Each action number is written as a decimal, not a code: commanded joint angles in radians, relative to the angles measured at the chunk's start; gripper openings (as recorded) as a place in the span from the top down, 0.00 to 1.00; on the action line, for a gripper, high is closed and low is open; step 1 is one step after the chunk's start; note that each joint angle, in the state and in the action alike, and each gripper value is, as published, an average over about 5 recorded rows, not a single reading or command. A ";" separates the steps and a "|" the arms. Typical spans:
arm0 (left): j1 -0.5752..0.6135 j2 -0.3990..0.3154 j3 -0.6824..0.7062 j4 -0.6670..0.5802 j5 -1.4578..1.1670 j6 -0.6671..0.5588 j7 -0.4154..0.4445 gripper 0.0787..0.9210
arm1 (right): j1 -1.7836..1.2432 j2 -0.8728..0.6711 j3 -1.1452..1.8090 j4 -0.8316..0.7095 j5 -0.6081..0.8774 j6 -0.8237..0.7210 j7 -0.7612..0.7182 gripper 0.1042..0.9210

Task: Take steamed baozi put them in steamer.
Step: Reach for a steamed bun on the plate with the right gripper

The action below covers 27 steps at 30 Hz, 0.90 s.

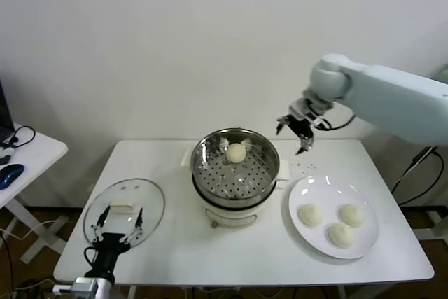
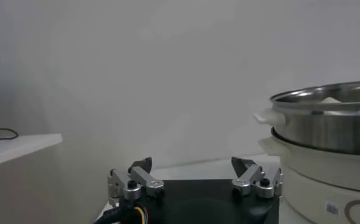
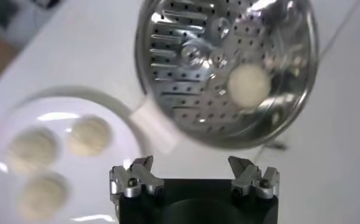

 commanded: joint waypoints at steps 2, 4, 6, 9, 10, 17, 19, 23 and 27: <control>-0.007 -0.001 0.006 -0.008 -0.014 -0.044 -0.059 0.12 | -0.229 -0.239 0.062 0.084 0.026 -0.105 0.058 0.12; -0.007 -0.001 0.003 -0.009 -0.018 -0.050 -0.068 0.12 | -0.298 -0.239 0.101 0.087 -0.002 -0.111 0.083 0.12; -0.005 0.000 -0.001 -0.010 -0.019 -0.052 -0.069 0.12 | -0.352 -0.235 0.122 0.086 -0.020 -0.118 0.100 0.12; 0.001 0.001 -0.006 -0.007 -0.019 -0.051 -0.067 0.12 | -0.410 -0.223 0.144 0.079 -0.042 -0.121 0.118 0.12; 0.003 0.001 -0.007 -0.005 -0.019 -0.052 -0.067 0.12 | -0.427 -0.218 0.151 0.075 -0.047 -0.122 0.122 0.12; 0.009 -0.003 -0.007 0.007 -0.019 -0.054 -0.066 0.12 | -0.479 -0.182 0.174 0.029 -0.067 -0.123 0.130 0.12; 0.007 -0.004 -0.006 0.011 -0.019 -0.054 -0.066 0.12 | -0.491 -0.170 0.183 0.011 -0.072 -0.122 0.131 0.12; 0.006 -0.006 -0.004 0.018 -0.019 -0.053 -0.066 0.12 | -0.513 -0.141 0.199 -0.020 -0.080 -0.120 0.139 0.12; 0.007 -0.008 -0.004 0.022 -0.018 -0.054 -0.065 0.12 | -0.521 -0.106 0.210 -0.058 -0.085 -0.115 0.152 0.12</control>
